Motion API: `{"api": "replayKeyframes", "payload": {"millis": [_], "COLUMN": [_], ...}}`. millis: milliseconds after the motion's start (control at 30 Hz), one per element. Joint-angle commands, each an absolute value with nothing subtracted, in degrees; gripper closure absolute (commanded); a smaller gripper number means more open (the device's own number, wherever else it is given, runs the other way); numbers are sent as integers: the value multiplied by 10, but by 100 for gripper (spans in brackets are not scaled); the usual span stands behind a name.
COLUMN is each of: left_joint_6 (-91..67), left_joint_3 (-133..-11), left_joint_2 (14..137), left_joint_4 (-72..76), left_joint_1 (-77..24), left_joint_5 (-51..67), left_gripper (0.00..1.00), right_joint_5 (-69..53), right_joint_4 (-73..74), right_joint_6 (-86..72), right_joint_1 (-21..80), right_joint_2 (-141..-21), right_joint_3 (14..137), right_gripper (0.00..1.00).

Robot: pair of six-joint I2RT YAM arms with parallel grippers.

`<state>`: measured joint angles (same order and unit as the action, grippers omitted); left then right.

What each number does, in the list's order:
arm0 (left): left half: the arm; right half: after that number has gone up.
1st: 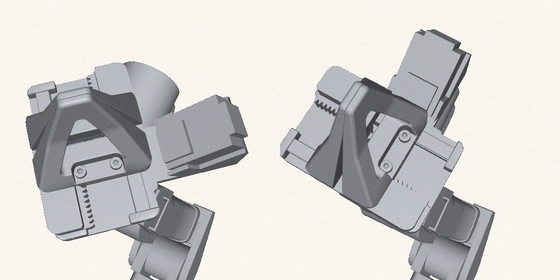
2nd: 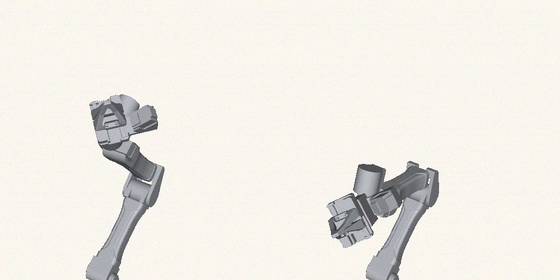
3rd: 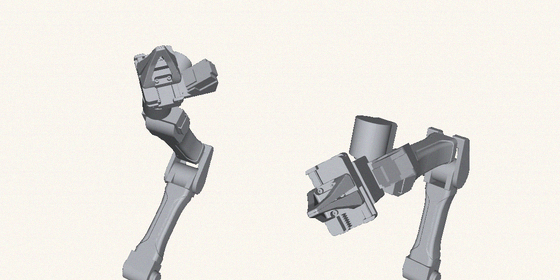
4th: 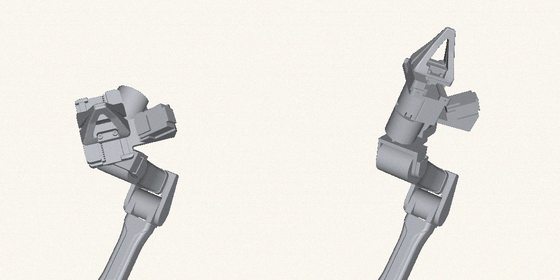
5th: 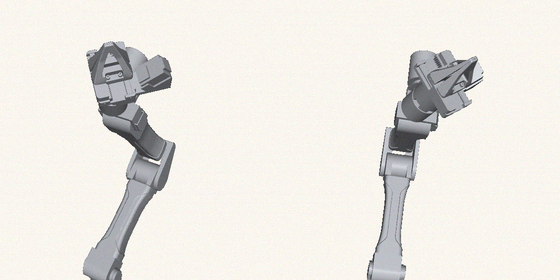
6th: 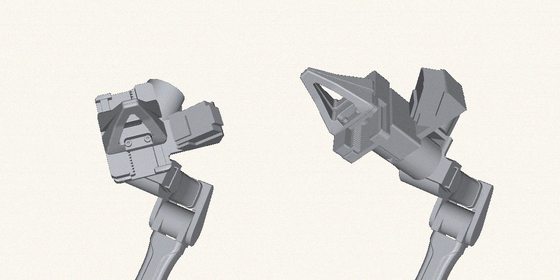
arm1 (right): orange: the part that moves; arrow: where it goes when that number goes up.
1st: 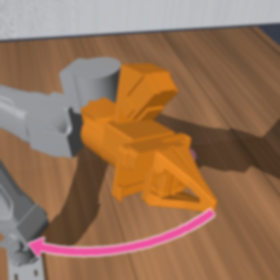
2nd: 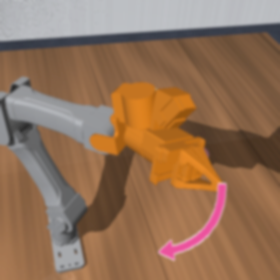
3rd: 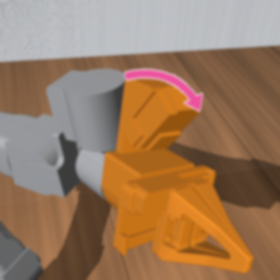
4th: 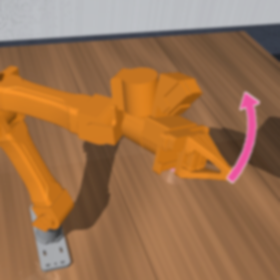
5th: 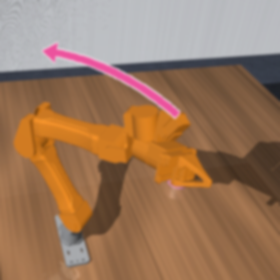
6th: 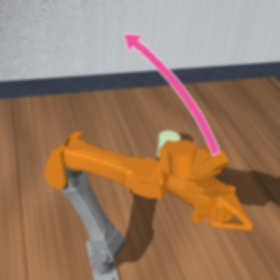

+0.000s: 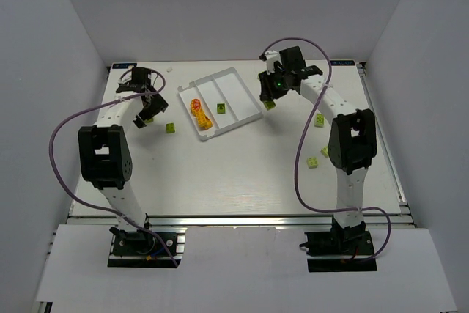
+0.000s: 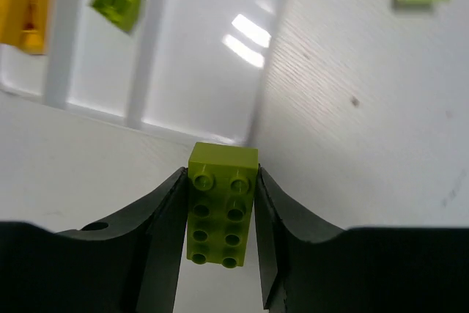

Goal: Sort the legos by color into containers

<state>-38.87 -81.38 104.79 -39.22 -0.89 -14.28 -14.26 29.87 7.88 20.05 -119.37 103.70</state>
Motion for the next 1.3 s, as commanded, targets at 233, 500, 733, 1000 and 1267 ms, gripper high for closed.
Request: {"api": "replayKeyframes", "payload": {"millis": [233, 500, 733, 1000, 1267], "left_joint_6": [-414, -417, -417, -453, -498], "left_joint_3": [-885, -938, -973, -1024, -1009], "left_joint_2": [1092, 1138, 1168, 1216, 1234], "left_joint_4": [-394, -430, -442, -468, -467], "left_joint_1": [24, 34, 40, 40, 50], "left_joint_5": [-89, -93, -99, -119, -132], "left_gripper": [9, 9, 8, 10, 14], "right_joint_5": [-269, -229, -221, -270, -375], "right_joint_4": [223, 166, 153, 176, 180], "right_joint_6": [160, 121, 117, 111, 119], "right_joint_1": [311, 334, 335, 311, 244], "right_joint_2": [-1235, -1331, -1346, -1259, -1124], "right_joint_3": [1124, 1199, 1203, 1161, 1036], "right_gripper": [100, 85, 24, 14, 11]}}
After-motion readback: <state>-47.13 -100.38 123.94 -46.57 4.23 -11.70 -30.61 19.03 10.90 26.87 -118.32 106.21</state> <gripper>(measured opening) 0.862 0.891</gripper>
